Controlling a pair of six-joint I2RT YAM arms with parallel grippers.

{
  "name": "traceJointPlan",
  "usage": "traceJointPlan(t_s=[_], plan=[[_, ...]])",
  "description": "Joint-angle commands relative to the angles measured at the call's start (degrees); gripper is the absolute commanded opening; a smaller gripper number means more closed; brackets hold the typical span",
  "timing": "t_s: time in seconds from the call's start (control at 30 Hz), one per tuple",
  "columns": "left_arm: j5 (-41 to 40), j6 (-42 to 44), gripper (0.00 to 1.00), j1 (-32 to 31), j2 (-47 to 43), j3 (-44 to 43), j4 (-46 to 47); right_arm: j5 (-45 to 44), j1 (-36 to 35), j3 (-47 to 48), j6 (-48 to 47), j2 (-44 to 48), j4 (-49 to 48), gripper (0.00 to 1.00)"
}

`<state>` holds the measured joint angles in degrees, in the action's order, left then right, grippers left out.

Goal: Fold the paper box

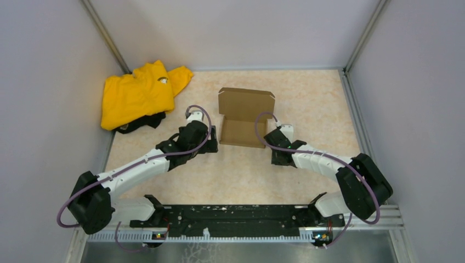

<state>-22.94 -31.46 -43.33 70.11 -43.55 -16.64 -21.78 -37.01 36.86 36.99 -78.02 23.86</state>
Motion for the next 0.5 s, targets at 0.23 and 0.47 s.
traceJointPlan(t_s=[0.23,0.47], plan=[[-1.0,0.8,0.99,0.5,0.9,-1.1,1.0,-3.2,-0.3,5.9,-4.0,-3.3,-1.2,0.60],[-1.5,1.5,0.99,1.1,1.8,-1.8,0.6,-2.8,1.0,8.8,-5.8,-10.5,-3.8,0.58]])
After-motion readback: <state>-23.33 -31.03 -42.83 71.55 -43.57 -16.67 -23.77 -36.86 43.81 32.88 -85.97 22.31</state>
